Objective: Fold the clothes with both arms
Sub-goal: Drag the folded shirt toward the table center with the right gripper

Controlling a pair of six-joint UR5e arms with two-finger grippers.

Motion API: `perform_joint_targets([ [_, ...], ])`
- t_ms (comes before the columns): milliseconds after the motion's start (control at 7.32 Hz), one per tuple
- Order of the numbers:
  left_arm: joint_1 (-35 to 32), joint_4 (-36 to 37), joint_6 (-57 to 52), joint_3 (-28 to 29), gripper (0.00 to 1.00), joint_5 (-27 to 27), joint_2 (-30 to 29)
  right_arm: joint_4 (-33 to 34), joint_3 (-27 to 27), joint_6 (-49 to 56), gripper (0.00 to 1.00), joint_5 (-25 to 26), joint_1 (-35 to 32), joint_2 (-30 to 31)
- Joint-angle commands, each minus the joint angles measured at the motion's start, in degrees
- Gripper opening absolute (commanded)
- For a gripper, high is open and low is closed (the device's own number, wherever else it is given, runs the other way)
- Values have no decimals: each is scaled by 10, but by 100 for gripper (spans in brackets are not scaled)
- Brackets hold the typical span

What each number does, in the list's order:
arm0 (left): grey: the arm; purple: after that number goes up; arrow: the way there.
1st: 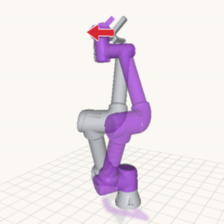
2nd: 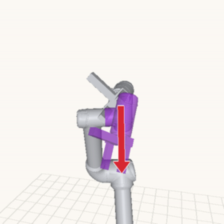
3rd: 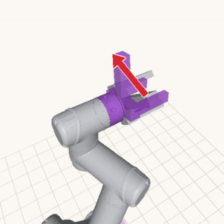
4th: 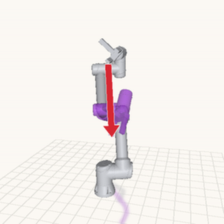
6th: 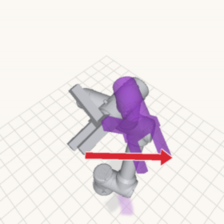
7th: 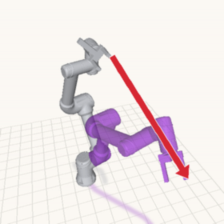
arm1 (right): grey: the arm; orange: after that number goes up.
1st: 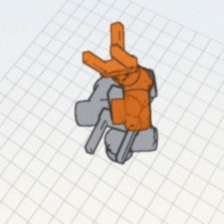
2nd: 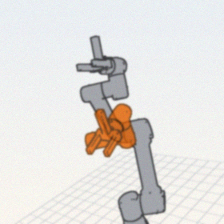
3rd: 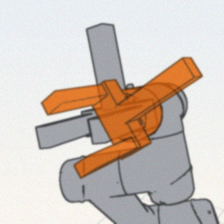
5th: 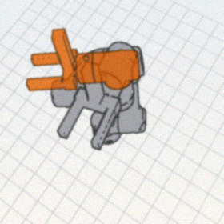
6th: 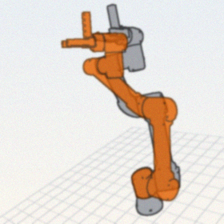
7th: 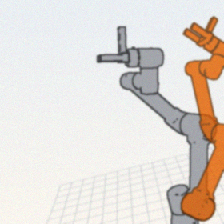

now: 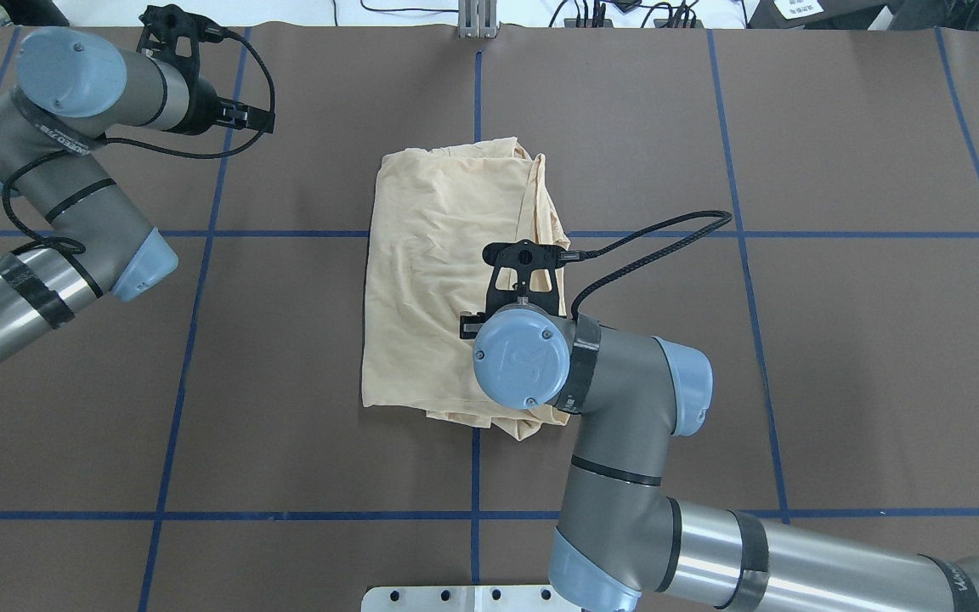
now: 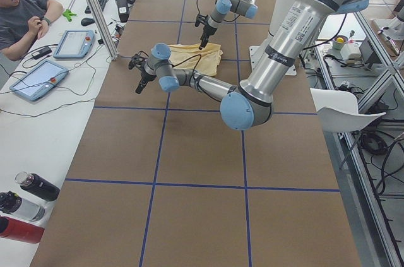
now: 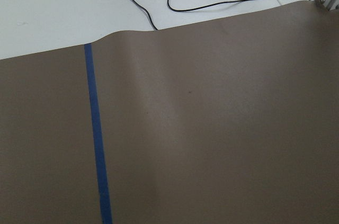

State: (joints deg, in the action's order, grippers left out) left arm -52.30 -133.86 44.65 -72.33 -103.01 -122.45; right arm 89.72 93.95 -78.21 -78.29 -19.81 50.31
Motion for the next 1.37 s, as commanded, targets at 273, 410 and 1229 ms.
perform_joint_targets([
  [273,1,0,-1,2,100,0,0,4,-20,61,52,-42,0,-5],
  [410,2,0,-1,2,100,0,1,5,-19,67,36,-42,-1,-5],
  [1229,3,0,-1,2,100,0,0,6,-5,69,0,-45,-3,8],
])
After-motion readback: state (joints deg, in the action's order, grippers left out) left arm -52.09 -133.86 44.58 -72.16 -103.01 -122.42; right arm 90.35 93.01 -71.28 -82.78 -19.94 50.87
